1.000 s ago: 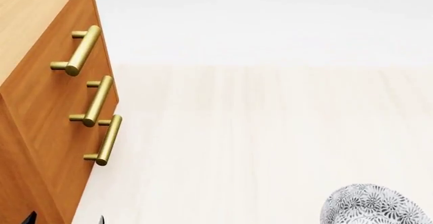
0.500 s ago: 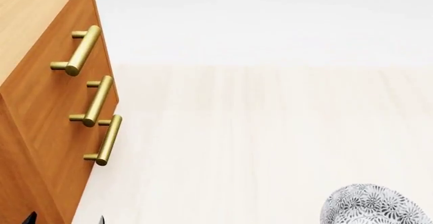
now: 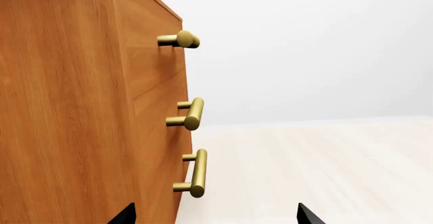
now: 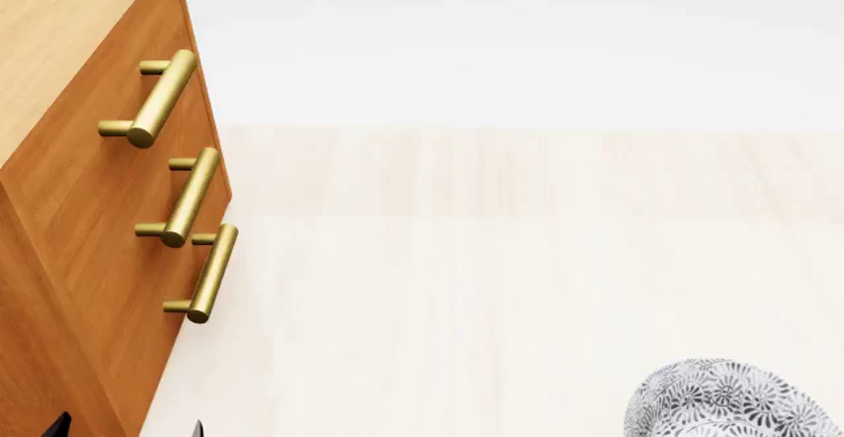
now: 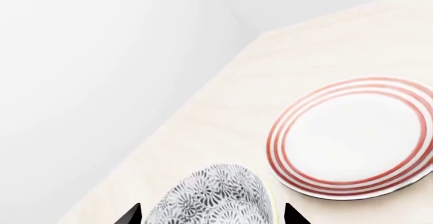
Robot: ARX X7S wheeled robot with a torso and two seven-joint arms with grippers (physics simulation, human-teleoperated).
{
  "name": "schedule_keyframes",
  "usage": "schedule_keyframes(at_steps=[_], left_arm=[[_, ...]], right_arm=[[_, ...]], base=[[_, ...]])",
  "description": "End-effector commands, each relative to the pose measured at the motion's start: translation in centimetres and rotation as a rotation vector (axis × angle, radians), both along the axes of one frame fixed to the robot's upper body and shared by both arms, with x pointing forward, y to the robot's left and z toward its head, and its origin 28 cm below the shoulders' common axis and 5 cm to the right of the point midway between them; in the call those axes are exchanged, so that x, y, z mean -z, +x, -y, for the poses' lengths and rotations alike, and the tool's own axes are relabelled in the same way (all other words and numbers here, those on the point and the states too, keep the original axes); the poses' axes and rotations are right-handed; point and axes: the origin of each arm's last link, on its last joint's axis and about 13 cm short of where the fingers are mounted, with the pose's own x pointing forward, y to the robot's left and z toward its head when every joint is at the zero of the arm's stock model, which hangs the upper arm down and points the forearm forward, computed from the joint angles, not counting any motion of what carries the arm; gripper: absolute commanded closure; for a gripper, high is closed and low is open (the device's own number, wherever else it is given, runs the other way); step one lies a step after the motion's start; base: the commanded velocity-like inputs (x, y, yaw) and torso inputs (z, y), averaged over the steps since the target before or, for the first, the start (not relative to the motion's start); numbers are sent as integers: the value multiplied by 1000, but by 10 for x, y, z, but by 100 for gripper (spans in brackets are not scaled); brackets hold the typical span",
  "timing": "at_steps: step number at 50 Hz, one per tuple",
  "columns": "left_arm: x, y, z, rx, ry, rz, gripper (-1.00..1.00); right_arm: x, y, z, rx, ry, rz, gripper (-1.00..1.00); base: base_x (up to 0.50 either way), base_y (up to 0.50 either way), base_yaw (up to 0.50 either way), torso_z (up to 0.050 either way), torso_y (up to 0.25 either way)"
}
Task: Put the bowl on top of the cabinet.
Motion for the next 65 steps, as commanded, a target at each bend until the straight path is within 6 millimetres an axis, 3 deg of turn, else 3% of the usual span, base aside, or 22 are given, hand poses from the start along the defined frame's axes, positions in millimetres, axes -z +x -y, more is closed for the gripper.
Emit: schedule_keyframes(at_steps=[1, 19, 65], left_arm=[[0, 0, 0, 0, 0, 1, -100], [1, 1, 0, 2, -1, -3, -100], [1, 1, 0, -1, -1, -4, -100]], right_arm=[[1, 1, 1, 0, 12, -11, -100], [5, 7, 5, 33, 88, -78, -100], [13, 26, 5, -2, 91, -230, -100]], base=[[0, 0, 0, 0, 0], [0, 0, 0, 0, 0], [0, 0, 0, 0, 0]])
